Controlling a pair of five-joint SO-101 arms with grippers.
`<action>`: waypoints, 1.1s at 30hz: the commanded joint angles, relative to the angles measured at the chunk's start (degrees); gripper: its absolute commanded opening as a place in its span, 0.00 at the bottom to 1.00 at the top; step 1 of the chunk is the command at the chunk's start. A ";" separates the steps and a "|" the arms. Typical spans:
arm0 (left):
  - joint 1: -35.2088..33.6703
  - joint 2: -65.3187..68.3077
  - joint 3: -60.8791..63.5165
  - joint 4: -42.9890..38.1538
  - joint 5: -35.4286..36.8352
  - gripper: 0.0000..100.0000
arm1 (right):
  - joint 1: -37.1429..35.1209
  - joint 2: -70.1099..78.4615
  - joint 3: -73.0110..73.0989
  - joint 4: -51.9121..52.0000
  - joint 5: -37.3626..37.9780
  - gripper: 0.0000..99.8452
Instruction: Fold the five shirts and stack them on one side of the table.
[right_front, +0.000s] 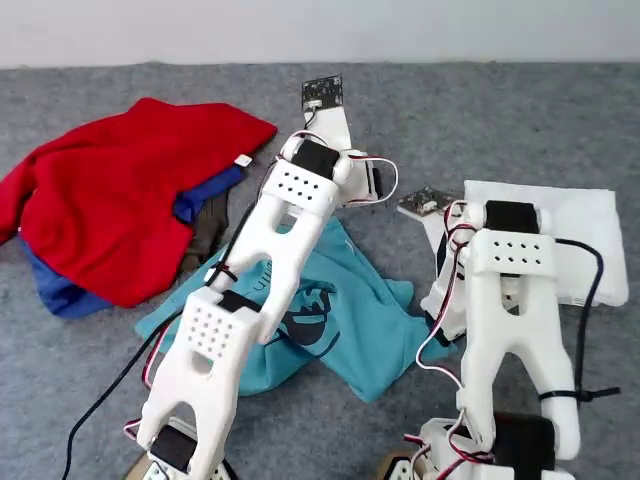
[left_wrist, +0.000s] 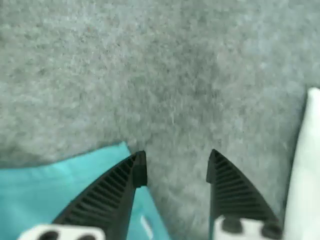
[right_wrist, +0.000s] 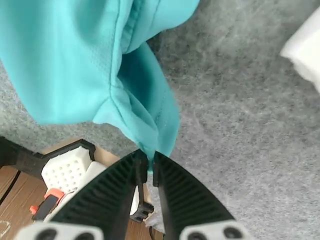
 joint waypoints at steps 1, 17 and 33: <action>0.35 4.57 -9.89 1.49 2.90 0.21 | 0.31 -2.24 1.49 -1.54 -0.09 0.01; -2.11 16.88 -33.45 20.92 9.41 0.17 | 0.40 -2.33 3.16 -3.38 -0.09 0.01; -2.37 20.13 -28.53 17.41 9.58 0.18 | 0.31 -2.24 3.08 -3.74 -0.09 0.01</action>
